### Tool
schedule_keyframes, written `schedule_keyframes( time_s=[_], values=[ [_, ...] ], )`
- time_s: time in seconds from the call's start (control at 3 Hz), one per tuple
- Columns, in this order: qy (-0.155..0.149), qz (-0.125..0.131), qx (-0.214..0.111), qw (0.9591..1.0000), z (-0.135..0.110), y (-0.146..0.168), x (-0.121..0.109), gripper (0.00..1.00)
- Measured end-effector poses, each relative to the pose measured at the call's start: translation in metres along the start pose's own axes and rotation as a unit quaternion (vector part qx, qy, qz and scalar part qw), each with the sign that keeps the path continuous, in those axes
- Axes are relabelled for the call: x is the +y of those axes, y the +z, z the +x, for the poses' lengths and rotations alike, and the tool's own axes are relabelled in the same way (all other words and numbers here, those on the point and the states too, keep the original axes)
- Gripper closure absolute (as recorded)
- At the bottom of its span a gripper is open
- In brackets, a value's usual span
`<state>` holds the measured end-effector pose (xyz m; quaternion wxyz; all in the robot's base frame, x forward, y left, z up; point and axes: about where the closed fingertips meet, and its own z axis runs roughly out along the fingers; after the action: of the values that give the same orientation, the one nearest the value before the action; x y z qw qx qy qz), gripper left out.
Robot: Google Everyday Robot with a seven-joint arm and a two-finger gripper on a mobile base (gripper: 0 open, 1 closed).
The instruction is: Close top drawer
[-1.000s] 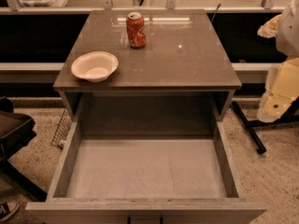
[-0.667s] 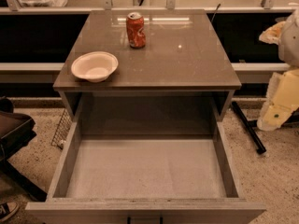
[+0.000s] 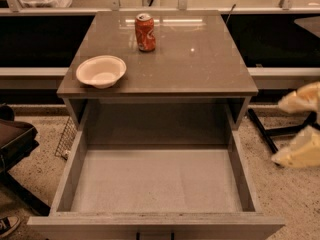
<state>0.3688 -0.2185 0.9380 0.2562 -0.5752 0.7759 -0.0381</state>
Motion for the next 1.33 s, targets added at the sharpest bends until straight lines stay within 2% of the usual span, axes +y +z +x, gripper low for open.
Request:
schedule_keyframes(
  time_s=[0.33,0.67,1.0,1.33],
  values=[
    [0.013,0.005,-0.019,0.9997,0.026,0.025,0.036,0.60],
    [0.034,-0.017,-0.034,0.9987,0.059,0.059,0.073,0.83],
    [0.051,-0.050,-0.049,0.9963,0.090,0.081,0.109,1.00],
    [0.036,-0.085,-0.069,0.9934,0.111,0.092,0.142,1.00]
  ],
)
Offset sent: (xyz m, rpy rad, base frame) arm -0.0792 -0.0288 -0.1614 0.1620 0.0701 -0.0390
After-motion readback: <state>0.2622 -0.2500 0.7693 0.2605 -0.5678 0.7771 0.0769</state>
